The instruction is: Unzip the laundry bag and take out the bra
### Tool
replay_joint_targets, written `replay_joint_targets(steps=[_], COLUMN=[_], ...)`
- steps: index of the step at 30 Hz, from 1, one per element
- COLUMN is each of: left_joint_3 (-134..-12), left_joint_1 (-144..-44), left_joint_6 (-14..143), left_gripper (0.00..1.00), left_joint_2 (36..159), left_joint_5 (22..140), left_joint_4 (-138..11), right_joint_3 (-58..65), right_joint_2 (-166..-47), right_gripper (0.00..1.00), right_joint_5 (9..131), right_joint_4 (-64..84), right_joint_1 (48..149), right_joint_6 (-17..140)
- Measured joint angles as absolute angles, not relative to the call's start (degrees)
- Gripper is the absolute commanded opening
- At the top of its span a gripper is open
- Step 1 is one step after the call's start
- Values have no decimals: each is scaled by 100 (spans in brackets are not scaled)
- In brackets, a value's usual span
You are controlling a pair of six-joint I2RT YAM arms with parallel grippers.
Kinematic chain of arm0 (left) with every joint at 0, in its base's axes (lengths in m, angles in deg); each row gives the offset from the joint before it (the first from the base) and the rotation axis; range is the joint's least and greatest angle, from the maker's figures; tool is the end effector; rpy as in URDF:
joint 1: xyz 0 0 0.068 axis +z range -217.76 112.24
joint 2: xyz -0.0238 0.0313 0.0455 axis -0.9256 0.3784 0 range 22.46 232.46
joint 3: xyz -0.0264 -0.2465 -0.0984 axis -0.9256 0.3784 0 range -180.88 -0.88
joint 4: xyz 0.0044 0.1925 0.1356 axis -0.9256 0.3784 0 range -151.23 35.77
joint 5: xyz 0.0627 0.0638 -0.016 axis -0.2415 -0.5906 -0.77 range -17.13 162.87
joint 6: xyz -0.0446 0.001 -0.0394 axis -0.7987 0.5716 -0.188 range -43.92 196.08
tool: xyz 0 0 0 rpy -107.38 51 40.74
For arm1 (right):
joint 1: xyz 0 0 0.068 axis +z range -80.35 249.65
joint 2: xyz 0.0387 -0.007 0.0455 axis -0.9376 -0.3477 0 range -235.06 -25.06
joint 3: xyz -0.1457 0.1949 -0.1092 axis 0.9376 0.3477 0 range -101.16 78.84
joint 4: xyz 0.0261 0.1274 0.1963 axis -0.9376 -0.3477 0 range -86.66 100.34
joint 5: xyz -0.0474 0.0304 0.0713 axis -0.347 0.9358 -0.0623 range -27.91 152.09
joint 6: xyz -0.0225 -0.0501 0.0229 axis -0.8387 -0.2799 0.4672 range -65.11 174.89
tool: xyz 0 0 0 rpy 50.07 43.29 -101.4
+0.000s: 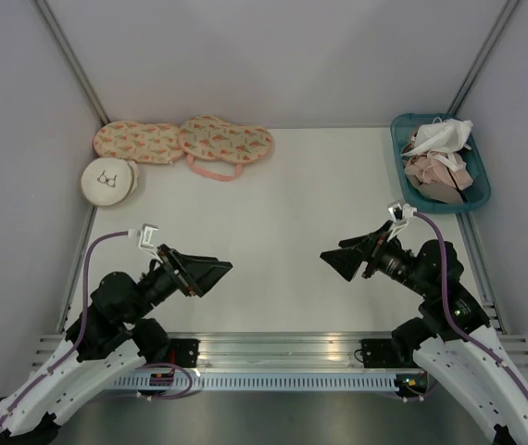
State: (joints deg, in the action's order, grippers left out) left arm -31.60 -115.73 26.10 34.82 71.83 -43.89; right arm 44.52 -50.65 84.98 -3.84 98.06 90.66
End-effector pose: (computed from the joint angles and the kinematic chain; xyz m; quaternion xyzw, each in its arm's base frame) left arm 0.0494 -0.0537 0.2961 -0.0187 0.7005 -0.5339 0.4731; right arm 0.0858 0.0656 0.3061 -0.0867 0.7322 0.4746 0.4807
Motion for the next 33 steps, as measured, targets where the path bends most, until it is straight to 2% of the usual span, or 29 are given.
replay_joint_targets(steps=[7,12,18,23,33], left_joint_3=[-3044,-2322,-2119,-2486,-3842], left_joint_1=[-11573,-11573,-11431,-10375,-9116], left_joint_6=[2435,2158,1967,1734,1535], left_gripper=[99,99,99,99,99], left_joint_2=[3339,3530,5853,7798,10085], left_joint_5=[6720,6442,6595,7332,7430], left_joint_4=[-4314,-5042,-6448,-7595,-8740], right_joint_3=[4454,4485,4485,4391,4152], right_joint_2=[-5141,-5163,-5211,-5336,-5342], right_gripper=[98,98,98,98,98], right_joint_5=[8498,8487,8404,8382,8256], right_joint_4=[-373,-349,-484,-755,-1122], right_joint_1=[9806,9806,9806,9806,9806], right_joint_6=[9068,9073,9023,8870,8675])
